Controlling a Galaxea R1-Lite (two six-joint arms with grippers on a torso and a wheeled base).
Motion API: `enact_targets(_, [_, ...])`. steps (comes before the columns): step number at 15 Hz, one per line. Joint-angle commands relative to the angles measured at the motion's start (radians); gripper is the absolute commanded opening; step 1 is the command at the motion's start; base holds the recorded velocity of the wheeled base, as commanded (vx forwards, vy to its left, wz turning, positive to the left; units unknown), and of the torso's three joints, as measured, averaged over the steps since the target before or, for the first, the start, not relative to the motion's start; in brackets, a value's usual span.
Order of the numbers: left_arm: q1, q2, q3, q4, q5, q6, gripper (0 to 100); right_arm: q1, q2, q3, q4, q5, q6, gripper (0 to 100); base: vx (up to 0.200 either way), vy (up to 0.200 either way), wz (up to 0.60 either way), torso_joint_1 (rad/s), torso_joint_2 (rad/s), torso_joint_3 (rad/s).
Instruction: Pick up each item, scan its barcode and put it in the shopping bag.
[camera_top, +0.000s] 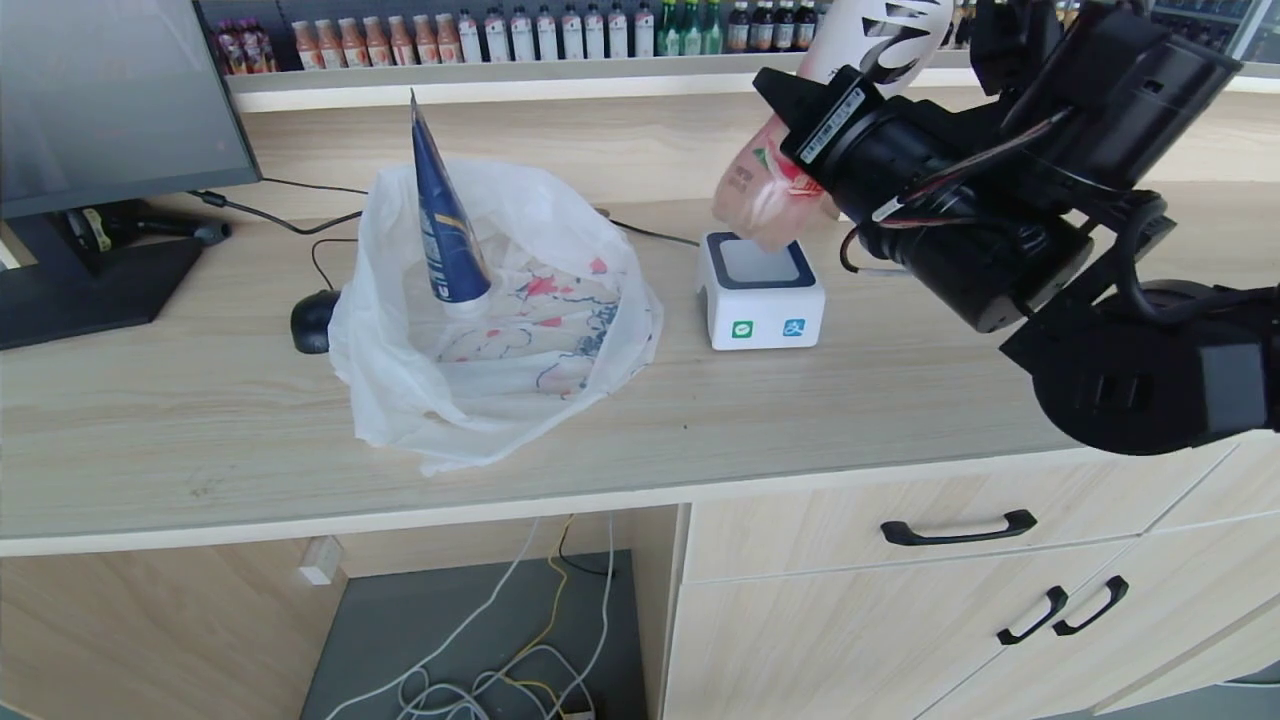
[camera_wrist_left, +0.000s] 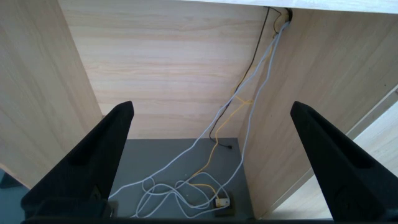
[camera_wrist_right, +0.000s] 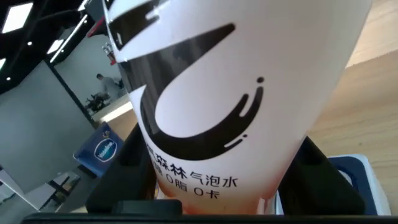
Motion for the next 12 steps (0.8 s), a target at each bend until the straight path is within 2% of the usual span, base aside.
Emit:
enact_targets(1, [0.000,0.000,0.000,0.000,0.000,-0.001,100,0.000,-0.120,0.108,-0.050,0.026,-0.045,0,0.000,0.000,0.00,0.000,0.00,0.000])
enact_targets(4, [0.000,0.000,0.000,0.000,0.000,-0.001,100,0.014,-0.159,0.192,-0.141,0.040,-0.114,0,0.000,0.000,0.00,0.000,0.00,0.000])
enact_targets(7, [0.000,0.000,0.000,0.000,0.000,-0.001,100,0.023,-0.225,0.361,-0.185,0.075,-0.299,0,0.000,0.000,0.00,0.000,0.00,0.000])
enact_targets(10, [0.000,0.000,0.000,0.000,0.001,-0.001,100,0.022,-0.202,0.508,-0.411,0.080,-0.474,0,0.000,0.000,0.00,0.000,0.00,0.000])
enact_targets(12, [0.000,0.000,0.000,0.000,0.000,-0.001,100,0.017,-0.205,0.557,-0.457,0.080,-0.554,0,0.000,0.000,0.00,0.000,0.00,0.000])
